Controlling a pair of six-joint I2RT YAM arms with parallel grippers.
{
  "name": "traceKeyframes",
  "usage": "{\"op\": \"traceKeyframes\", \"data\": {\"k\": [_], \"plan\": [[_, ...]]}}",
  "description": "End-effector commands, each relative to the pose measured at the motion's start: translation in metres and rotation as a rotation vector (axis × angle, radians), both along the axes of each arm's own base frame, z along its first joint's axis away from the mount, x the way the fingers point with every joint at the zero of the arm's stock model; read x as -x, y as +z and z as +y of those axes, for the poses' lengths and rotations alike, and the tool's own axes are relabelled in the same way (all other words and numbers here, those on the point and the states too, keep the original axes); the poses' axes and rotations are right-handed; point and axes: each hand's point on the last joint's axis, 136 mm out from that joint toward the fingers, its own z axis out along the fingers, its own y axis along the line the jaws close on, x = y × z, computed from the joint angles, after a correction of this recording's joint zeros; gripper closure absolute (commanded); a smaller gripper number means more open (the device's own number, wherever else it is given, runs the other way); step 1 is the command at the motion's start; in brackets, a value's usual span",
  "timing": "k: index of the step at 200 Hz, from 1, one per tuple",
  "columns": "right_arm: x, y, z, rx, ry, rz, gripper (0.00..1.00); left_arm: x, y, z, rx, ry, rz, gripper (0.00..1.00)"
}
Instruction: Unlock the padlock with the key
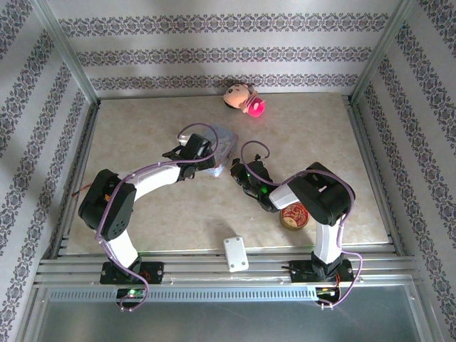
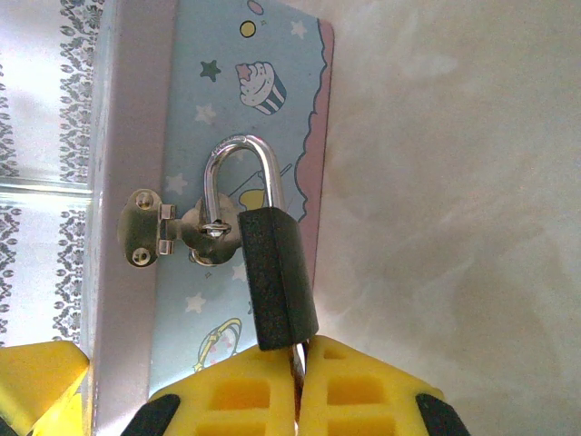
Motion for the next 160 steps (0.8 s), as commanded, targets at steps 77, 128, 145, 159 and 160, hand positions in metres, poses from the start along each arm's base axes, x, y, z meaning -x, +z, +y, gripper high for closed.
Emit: {"op": "traceKeyframes", "data": {"k": [77, 128, 145, 159, 160], "plan": [[-0.0084, 0.0108, 0.0025, -0.046, -0.043, -0.048, 1.0, 0.0289, -0.0266, 0.007, -0.069, -0.048, 0.126, 0.11], [-0.0109, 0.0089, 0.0072, -0.072, -0.054, -0.042, 1.0, 0.029, -0.026, 0.0063, -0.065, -0.05, 0.126, 0.11], [-0.0117, 0.0097, 0.0079, -0.074, -0.057, -0.045, 1.0, 0.0293, -0.0267, 0.0065, -0.066, -0.05, 0.127, 0.11], [-0.0123, 0.0108, 0.0074, -0.074, -0.06, -0.05, 1.0, 0.0298, -0.0268, 0.0067, -0.066, -0.05, 0.128, 0.11], [-0.0122, 0.0112, 0.0076, -0.074, -0.06, -0.05, 1.0, 0.0296, -0.0267, 0.0066, -0.066, -0.05, 0.128, 0.11]]}}
